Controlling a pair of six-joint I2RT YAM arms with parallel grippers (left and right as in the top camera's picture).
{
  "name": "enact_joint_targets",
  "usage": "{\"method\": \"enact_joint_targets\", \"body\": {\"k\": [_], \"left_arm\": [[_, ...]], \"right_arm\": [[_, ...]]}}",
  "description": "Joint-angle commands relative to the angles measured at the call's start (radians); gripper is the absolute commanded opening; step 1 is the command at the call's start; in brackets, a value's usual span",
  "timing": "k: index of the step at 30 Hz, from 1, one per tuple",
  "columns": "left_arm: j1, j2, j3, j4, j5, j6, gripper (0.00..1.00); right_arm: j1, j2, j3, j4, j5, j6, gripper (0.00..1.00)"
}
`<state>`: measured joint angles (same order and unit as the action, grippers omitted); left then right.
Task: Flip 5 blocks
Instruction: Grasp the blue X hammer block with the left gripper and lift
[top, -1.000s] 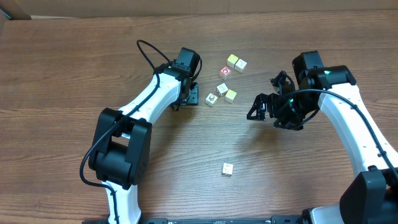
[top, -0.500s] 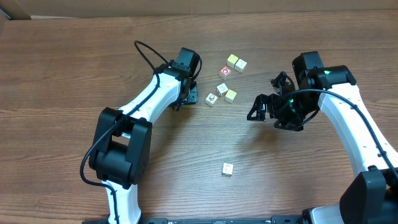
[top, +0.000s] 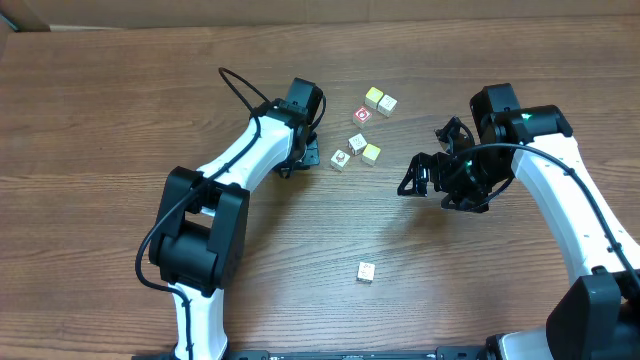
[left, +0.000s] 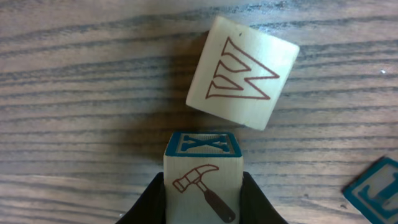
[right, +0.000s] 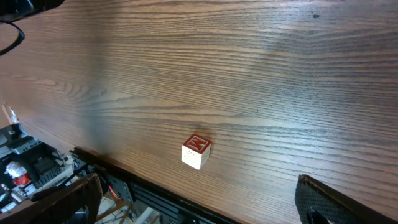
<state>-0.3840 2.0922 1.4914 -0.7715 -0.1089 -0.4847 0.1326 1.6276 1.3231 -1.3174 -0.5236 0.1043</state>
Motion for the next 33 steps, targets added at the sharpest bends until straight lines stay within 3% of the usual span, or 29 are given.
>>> {"method": "enact_joint_targets", "body": {"k": [1, 7, 13, 24, 33], "left_arm": [[0.006, 0.020, 0.092, -0.069, 0.005, -0.013, 0.13], [-0.005, -0.061, 0.179, -0.224, 0.039, -0.014, 0.04], [-0.066, -0.235, 0.051, -0.306, 0.031, -0.032, 0.04], [-0.337, -0.635, -0.532, -0.125, 0.064, -0.251, 0.05], [-0.497, -0.654, -0.739, 0.155, 0.154, -0.274, 0.06]], "right_arm": [[0.004, -0.015, 0.025, 0.002, 0.000, -0.008, 1.00], [0.004, -0.015, 0.025, 0.002, 0.001, -0.008, 1.00], [0.004, -0.015, 0.025, 0.002, 0.011, -0.008, 1.00], [0.004, -0.015, 0.025, -0.017, 0.011, -0.027, 1.00], [0.004, -0.015, 0.025, -0.028, 0.011, -0.027, 1.00]]}}
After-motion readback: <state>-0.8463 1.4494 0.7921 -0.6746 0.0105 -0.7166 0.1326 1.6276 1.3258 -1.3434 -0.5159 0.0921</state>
